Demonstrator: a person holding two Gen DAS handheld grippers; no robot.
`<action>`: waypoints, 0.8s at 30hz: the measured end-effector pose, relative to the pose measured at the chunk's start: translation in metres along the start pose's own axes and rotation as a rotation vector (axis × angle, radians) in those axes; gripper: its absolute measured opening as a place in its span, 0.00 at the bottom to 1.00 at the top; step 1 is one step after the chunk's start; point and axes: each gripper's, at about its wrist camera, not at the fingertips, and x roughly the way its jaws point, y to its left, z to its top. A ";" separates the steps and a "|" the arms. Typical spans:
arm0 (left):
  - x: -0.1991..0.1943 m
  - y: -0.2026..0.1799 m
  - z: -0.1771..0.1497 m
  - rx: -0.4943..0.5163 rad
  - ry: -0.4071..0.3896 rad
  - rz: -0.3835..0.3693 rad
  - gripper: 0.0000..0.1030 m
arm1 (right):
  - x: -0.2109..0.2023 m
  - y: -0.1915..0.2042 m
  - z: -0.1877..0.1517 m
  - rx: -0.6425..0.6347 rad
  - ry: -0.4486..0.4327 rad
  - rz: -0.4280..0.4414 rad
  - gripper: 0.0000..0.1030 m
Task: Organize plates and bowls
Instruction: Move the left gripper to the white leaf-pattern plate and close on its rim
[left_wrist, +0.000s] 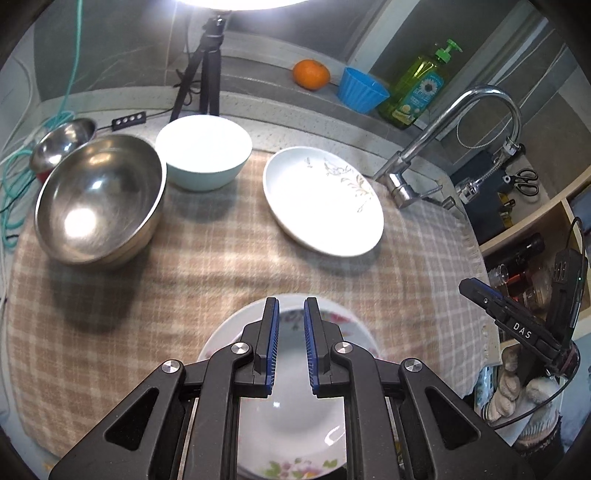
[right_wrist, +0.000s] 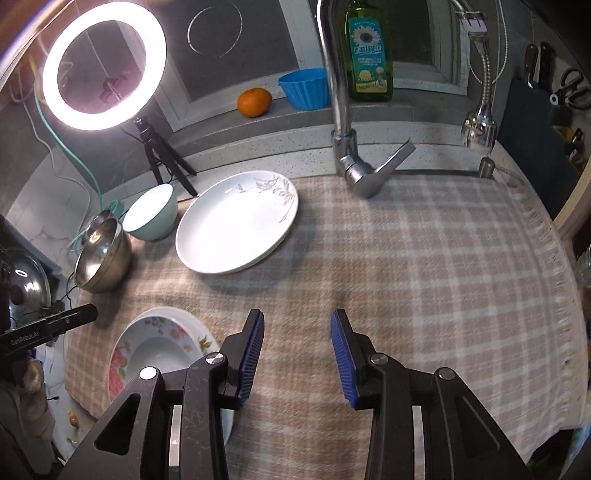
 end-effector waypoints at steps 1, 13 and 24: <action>0.003 -0.002 0.005 0.000 -0.005 0.003 0.12 | 0.000 -0.003 0.005 -0.004 -0.005 0.004 0.33; 0.049 -0.002 0.062 -0.045 -0.022 0.050 0.12 | 0.045 -0.022 0.056 -0.006 0.013 0.074 0.33; 0.089 0.013 0.085 -0.068 0.005 0.088 0.12 | 0.093 -0.013 0.079 -0.046 0.045 0.105 0.26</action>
